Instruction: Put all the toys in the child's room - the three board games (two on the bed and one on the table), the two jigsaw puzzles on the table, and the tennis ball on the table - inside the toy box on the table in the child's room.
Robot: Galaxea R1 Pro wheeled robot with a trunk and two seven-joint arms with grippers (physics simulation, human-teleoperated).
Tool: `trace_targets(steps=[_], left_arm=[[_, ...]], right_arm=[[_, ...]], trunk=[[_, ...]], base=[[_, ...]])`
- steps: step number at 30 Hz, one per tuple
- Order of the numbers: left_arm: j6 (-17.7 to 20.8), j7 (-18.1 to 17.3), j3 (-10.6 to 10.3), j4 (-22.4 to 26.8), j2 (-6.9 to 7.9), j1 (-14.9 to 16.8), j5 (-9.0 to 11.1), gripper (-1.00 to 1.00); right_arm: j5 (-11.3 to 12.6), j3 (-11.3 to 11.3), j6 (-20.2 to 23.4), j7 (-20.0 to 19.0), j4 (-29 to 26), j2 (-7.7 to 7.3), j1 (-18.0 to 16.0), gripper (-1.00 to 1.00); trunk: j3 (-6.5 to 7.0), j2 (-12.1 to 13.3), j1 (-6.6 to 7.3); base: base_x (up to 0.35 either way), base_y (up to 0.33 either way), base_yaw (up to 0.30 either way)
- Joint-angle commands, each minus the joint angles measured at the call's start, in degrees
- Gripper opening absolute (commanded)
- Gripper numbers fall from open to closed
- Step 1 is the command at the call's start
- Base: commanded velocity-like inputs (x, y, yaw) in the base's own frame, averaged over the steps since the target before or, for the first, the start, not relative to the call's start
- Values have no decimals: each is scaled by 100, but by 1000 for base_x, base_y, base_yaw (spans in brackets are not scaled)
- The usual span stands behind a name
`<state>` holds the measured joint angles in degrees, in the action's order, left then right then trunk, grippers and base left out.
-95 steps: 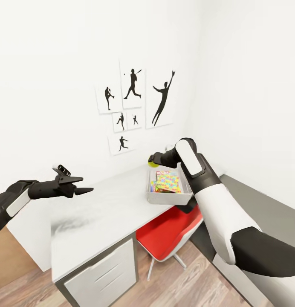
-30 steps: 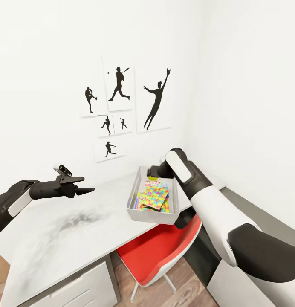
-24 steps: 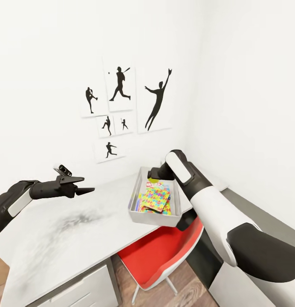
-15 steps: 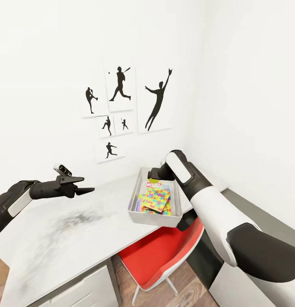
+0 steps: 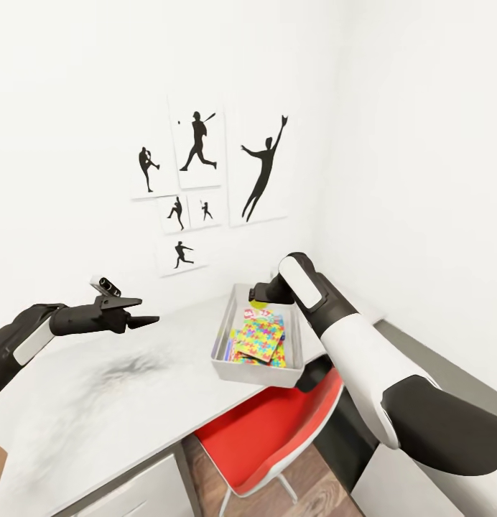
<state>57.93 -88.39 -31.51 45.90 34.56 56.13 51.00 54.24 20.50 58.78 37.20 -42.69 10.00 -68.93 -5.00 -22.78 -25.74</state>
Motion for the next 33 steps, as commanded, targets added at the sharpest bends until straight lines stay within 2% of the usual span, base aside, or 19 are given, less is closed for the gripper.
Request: trace_targets(steps=[1, 12, 18, 20, 25, 33], left_arm=[[61, -38, -30, -2, 7, 12, 7, 100], [58, -38, -30, 1, -2, 12, 7, 100], [53, -38, -30, -1, -2, 12, 9, 100], [53, -38, -30, 0, -1, 12, 9, 100], [52, -38, -36, -1, 5, 12, 10, 100], [52, -38, -37, 0, 1, 12, 7, 100]], right_arm=[[69, 6, 2, 77, -3, 0, -7, -100], [54, 27, -48, 77, 94, 0, 0, -100], [50, 71, -265, 71, 183, 0, 2, -100], [47, 136, -348, 70, 282, 0, 2, -100], [57, 490, -601, 31, 462, 0, 2, -100], [62, 619, -654, -110, 493, 0, 2, -100]], trunk=[[-14, -14, -4], [-14, -14, -4], [-14, -14, -4], [-14, -14, -4], [-14, -14, -4], [-14, -14, -4]], base=[[36, -227, 0], [125, -158, 0], [58, -60, 0], [9, -9, 0], [3, -3, 0], [0, 0, 0]])
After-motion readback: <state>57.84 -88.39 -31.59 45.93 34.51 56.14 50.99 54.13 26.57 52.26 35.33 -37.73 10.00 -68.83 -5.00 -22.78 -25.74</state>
